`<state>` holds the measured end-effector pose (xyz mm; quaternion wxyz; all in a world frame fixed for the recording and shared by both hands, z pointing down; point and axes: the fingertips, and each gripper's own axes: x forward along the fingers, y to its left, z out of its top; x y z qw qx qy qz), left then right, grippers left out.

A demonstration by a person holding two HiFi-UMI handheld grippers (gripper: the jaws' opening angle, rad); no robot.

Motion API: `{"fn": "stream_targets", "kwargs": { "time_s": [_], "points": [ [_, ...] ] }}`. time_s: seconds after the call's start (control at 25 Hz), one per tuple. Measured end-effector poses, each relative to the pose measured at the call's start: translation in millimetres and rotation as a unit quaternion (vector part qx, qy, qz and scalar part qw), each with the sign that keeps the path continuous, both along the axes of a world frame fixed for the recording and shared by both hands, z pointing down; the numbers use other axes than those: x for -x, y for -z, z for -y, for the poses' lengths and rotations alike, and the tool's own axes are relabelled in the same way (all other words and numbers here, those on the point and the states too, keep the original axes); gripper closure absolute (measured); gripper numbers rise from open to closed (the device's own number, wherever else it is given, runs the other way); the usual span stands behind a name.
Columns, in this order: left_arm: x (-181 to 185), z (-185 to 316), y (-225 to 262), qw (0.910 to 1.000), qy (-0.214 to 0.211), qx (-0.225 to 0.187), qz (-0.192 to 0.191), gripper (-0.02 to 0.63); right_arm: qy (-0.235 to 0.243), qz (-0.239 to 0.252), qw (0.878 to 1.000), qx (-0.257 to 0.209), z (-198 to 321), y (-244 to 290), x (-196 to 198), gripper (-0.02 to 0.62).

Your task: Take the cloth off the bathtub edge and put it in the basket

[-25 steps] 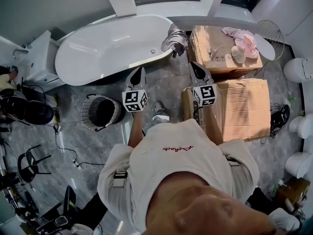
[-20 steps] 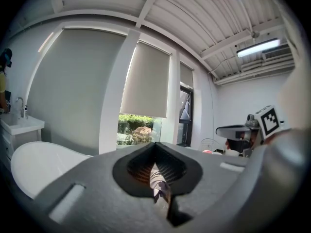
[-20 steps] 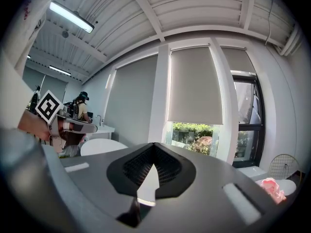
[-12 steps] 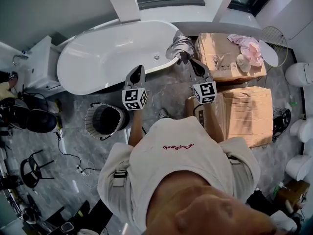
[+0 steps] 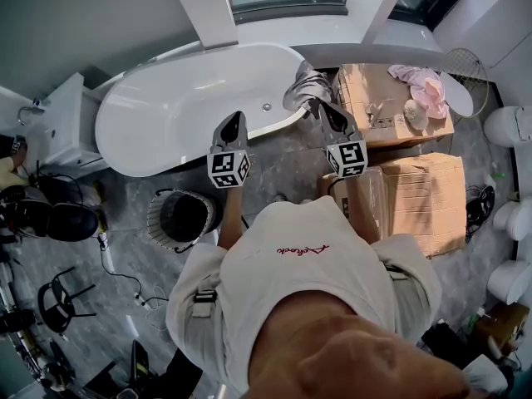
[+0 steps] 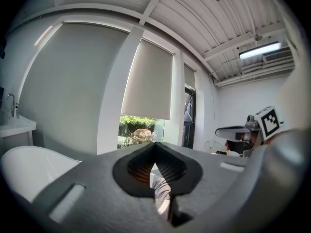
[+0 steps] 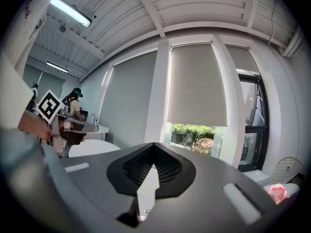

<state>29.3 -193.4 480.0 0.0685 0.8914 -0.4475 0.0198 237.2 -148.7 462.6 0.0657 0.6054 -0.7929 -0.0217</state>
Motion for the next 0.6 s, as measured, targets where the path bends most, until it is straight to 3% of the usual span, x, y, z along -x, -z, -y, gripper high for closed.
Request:
{"fn": "stream_targets", "kwargs": {
  "time_s": [0.6],
  "points": [
    [-15.4, 36.3, -13.0, 0.9996, -0.025, 0.01, 0.003, 0.606, -0.024, 0.006, 1.0, 0.012, 25.2, -16.1, -11.2, 0.591]
  ]
}}
